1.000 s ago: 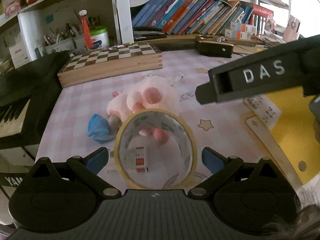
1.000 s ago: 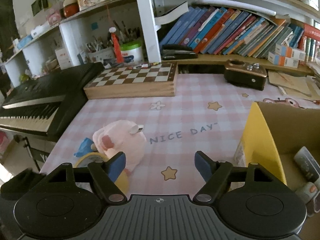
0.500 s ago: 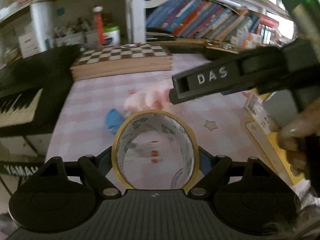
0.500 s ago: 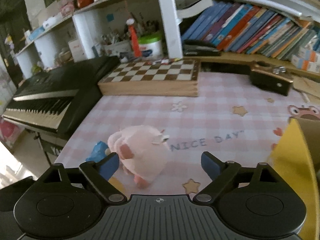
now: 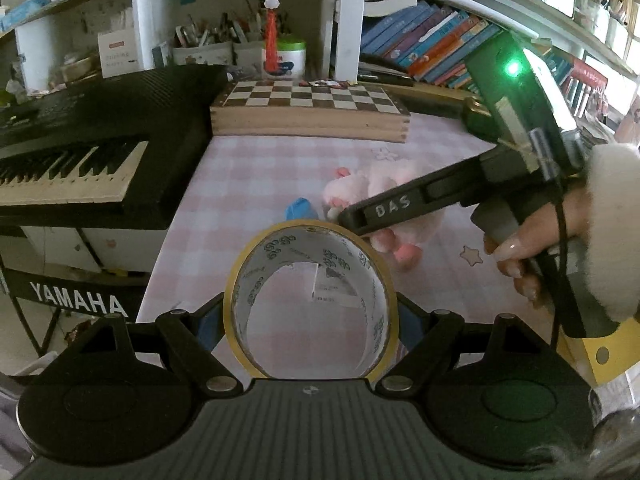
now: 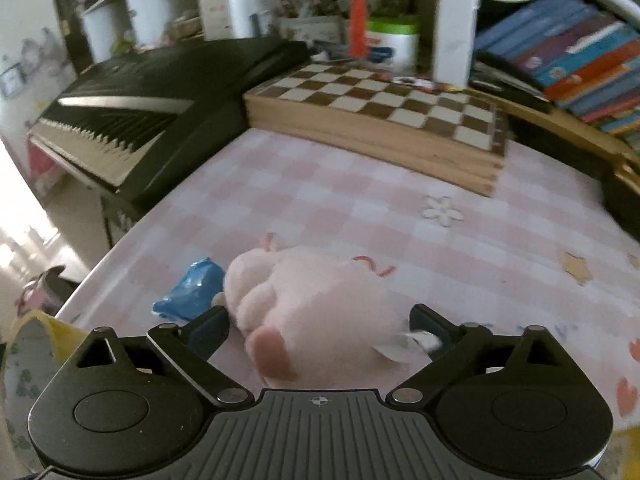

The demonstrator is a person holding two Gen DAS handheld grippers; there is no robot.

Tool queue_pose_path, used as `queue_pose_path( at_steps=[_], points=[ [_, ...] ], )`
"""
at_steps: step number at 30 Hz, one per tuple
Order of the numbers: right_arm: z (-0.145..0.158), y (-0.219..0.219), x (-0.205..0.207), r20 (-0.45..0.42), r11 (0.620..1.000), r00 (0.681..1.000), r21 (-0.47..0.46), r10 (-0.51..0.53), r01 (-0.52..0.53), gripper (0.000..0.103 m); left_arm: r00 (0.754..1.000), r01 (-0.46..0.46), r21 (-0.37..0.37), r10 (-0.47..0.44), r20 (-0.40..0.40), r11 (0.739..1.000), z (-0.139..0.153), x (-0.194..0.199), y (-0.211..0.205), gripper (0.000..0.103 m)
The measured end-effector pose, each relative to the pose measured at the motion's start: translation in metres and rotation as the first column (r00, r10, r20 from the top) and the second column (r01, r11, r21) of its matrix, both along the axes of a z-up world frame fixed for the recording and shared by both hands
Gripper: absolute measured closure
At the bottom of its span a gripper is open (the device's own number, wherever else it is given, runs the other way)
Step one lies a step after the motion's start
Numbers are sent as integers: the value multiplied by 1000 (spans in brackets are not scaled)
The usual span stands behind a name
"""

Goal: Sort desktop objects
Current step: 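Grasp the yellow tape roll with the left tool while the right tool grasps the pink plush pig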

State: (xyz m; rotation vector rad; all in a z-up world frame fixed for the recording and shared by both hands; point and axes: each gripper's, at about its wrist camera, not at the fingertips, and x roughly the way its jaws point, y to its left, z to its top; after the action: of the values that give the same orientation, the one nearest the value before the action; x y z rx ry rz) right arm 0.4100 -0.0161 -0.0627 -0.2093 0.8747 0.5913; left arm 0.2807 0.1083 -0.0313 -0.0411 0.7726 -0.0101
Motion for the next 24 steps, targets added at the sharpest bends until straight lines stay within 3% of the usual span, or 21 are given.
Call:
queue_pose_path(
  at_steps=[5,16,24],
  points=[
    [6,-4,-6,32,1000,999,10,12,-12,29,1000,7,-8,-7,12,1000,5,-2,0,22],
    [47,-48,-37,98,976,976,119,-195,183,29,996,37,-63,-32,85,997,25,-17,-2,22],
    [66,-65,-80,113,959,961,156,-253,235,29,989,48,-93,-34,143,994,42,-39,3,22]
  ],
)
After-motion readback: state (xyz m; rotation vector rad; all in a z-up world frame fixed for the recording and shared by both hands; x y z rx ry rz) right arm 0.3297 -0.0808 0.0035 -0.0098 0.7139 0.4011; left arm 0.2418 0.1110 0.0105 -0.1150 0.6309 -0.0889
